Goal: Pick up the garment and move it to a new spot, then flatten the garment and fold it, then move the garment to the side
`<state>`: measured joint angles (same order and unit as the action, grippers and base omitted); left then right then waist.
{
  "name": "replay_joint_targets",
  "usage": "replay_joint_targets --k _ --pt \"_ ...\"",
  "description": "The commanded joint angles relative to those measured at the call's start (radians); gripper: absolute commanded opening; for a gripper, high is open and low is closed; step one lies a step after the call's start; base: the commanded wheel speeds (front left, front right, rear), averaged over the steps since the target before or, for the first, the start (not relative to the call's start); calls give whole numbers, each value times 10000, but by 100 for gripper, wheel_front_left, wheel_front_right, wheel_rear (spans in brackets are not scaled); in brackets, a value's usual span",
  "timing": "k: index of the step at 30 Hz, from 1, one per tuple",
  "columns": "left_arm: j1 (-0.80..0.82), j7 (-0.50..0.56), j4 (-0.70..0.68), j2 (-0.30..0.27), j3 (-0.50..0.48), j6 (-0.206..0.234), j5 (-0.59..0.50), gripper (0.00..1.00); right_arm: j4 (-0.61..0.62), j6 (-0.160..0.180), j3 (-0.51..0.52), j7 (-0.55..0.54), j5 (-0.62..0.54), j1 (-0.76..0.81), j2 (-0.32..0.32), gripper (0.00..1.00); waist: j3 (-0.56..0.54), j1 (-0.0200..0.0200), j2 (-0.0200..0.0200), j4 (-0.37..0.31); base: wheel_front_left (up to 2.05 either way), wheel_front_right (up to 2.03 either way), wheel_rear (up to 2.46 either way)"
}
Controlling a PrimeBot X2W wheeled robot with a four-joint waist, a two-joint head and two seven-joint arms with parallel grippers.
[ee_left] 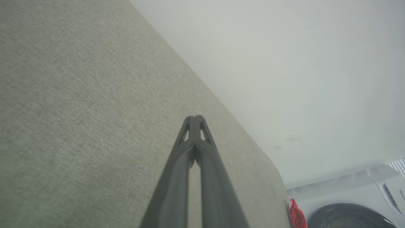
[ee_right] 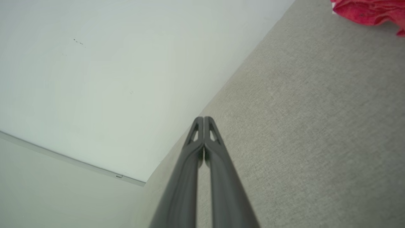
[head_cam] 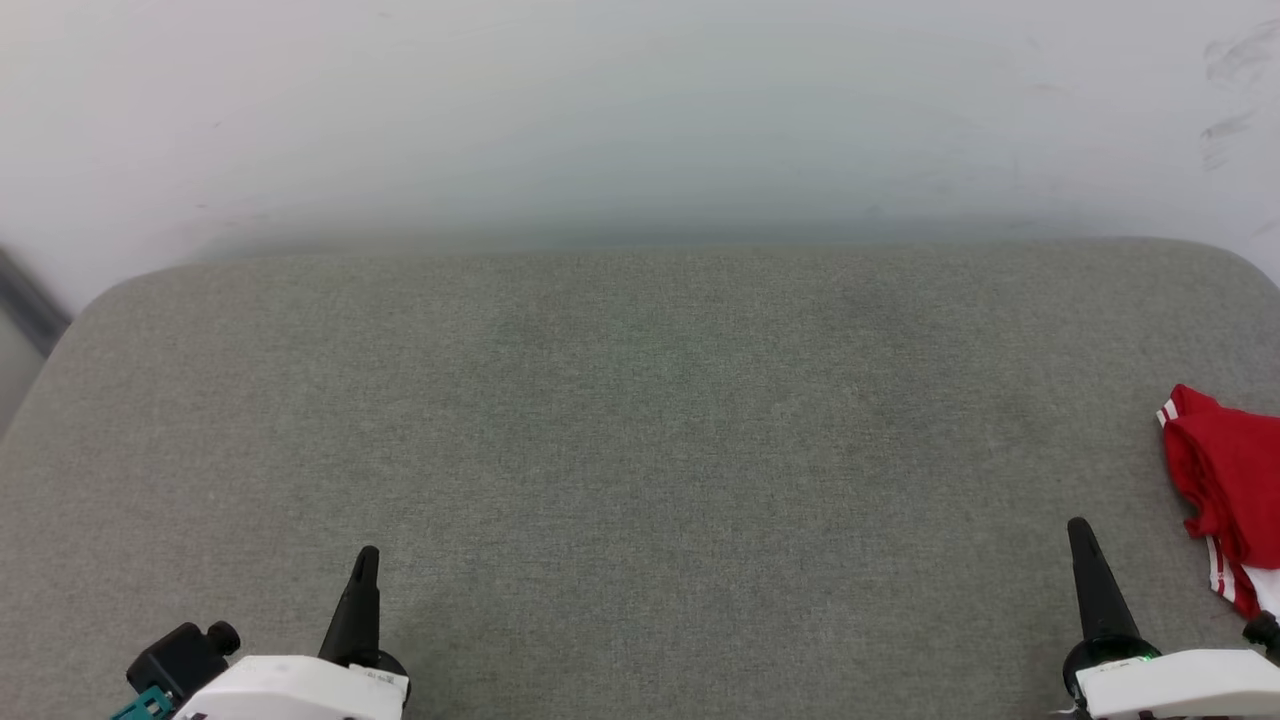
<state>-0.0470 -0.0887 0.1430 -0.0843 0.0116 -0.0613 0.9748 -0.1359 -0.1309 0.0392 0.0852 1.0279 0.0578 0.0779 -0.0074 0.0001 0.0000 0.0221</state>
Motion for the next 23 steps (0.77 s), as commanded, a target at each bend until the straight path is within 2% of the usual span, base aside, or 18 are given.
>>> replay_joint_targets --k 1,23 --pt "280 78 -39 -61 -65 -59 291 0 12 0 24 -74 287 -233 88 0 2 -1 0 -4 0 0 0" --pt "783 672 348 -63 -328 -319 2784 0 -403 1 128 -676 2553 -800 85 0 35 -1 0 -72 0 0 0"
